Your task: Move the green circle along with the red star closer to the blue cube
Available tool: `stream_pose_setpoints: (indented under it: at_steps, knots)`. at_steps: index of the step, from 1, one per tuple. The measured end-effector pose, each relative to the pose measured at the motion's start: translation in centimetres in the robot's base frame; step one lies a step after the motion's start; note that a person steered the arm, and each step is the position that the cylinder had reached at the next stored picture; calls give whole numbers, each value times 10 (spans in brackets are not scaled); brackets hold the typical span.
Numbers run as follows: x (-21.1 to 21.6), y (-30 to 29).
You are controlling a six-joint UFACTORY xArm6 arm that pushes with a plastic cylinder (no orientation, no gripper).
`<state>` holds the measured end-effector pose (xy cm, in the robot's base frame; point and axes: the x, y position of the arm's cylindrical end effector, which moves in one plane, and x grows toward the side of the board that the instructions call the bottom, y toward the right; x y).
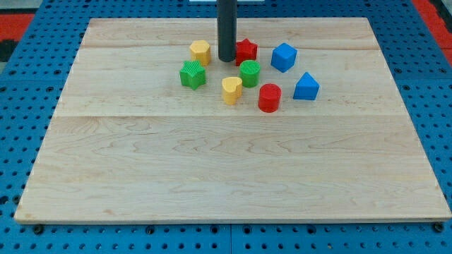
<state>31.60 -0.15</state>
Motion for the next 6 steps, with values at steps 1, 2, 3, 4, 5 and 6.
stream_pose_setpoints:
  at_steps: [1, 2, 3, 4, 5, 6]
  knots:
    - [2, 0]
    - [13, 16]
    - [13, 26]
    - [7, 54]
    - [5, 60]
    - [5, 67]
